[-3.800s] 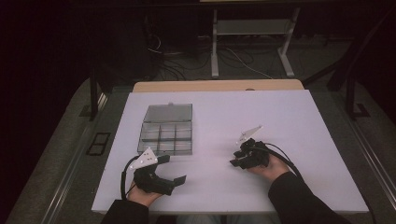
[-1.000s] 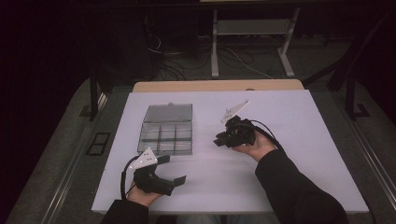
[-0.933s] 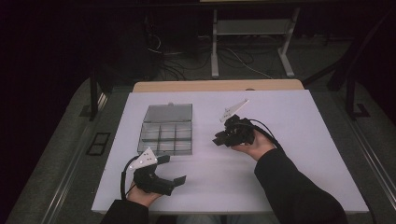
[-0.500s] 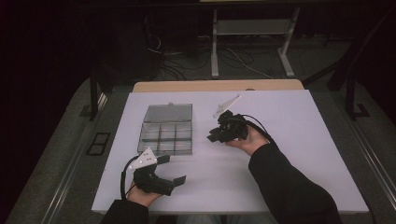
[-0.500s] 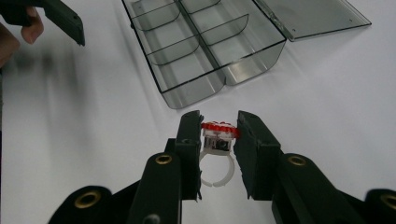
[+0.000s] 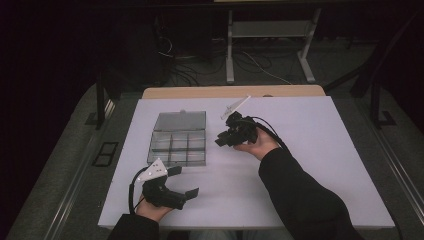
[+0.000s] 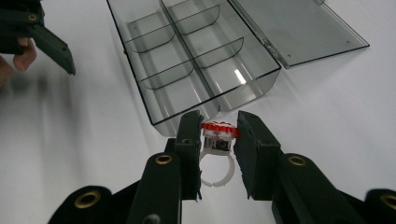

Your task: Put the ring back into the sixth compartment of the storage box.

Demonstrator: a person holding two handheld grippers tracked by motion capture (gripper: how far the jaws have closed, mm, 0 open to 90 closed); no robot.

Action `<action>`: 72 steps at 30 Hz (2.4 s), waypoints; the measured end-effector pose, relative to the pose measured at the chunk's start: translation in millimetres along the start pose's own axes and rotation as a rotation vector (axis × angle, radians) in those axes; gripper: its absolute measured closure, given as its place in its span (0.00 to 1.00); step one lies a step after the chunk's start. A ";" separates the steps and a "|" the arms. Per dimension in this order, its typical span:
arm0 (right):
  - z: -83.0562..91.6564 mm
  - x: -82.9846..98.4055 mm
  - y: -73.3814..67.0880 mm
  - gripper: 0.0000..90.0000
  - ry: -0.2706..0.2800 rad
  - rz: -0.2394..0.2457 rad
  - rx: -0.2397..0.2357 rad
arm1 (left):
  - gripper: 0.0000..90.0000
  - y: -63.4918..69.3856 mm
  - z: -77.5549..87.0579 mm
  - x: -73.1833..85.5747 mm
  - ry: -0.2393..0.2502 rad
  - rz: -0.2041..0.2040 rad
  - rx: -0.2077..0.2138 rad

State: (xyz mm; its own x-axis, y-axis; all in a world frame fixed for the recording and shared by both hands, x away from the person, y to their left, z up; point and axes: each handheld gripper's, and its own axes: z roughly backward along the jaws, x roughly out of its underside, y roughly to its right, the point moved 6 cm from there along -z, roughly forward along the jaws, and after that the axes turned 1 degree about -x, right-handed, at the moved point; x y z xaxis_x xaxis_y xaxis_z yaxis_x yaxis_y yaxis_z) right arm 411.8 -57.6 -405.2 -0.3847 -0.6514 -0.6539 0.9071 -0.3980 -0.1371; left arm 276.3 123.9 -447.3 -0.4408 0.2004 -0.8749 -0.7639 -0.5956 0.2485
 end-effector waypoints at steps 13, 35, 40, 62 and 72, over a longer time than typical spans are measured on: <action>-14.6 -23.8 5.7 0.79 0.001 -0.002 0.004 | 0.00 -1.0 0.6 0.2 -0.005 -0.011 0.000; -43.3 -50.4 18.1 0.79 0.006 0.000 0.017 | 0.00 0.3 -0.9 0.6 -0.010 -0.010 0.006; -53.8 -55.1 17.9 0.79 0.000 0.005 0.013 | 0.00 0.9 -1.0 0.4 -0.008 -0.009 0.007; -96.5 -49.0 23.7 0.79 -0.063 -0.016 0.004 | 0.00 0.5 0.1 0.5 -0.007 -0.013 0.008; -111.3 -42.5 22.4 0.78 -0.103 -0.014 0.004 | 0.00 1.1 -0.3 0.8 -0.007 -0.011 0.009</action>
State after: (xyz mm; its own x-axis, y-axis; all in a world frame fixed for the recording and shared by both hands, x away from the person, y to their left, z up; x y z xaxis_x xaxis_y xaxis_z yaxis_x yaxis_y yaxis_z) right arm 467.5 33.1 -463.2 -0.4134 -0.7086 -0.5718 0.9007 -0.4101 -0.1430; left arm 275.2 123.2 -447.8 -0.4359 0.2124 -0.8746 -0.7729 -0.5863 0.2428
